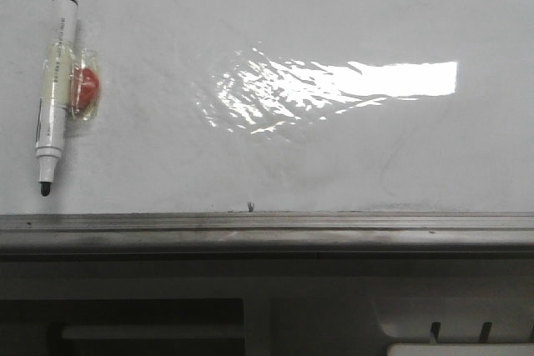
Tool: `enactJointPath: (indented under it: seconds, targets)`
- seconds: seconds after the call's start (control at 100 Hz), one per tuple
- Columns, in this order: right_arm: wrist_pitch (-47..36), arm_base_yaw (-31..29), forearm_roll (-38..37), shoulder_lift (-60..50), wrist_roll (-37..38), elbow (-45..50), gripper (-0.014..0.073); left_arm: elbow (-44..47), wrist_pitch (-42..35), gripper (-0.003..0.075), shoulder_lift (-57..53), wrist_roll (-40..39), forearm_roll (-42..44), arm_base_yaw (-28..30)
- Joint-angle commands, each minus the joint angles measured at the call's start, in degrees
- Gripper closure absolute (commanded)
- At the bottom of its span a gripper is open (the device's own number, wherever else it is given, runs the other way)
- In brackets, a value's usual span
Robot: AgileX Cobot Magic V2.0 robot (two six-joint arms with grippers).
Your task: Write number 9 on whiteboard
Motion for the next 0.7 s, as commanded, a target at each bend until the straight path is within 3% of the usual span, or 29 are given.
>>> enactJointPath:
  seconds: [0.0, 0.69]
  targets:
    - [-3.65, -0.15, 2.17, -0.78, 0.01, -1.81, 0.0663, 2.26, -4.54, 0.074, -1.47, -0.37, -0.06, 0.34]
    - [-2.03, -0.15, 2.81, -0.78, 0.01, -1.81, 0.0663, 2.26, -4.54, 0.0741, -1.47, -0.37, -0.06, 0.34]
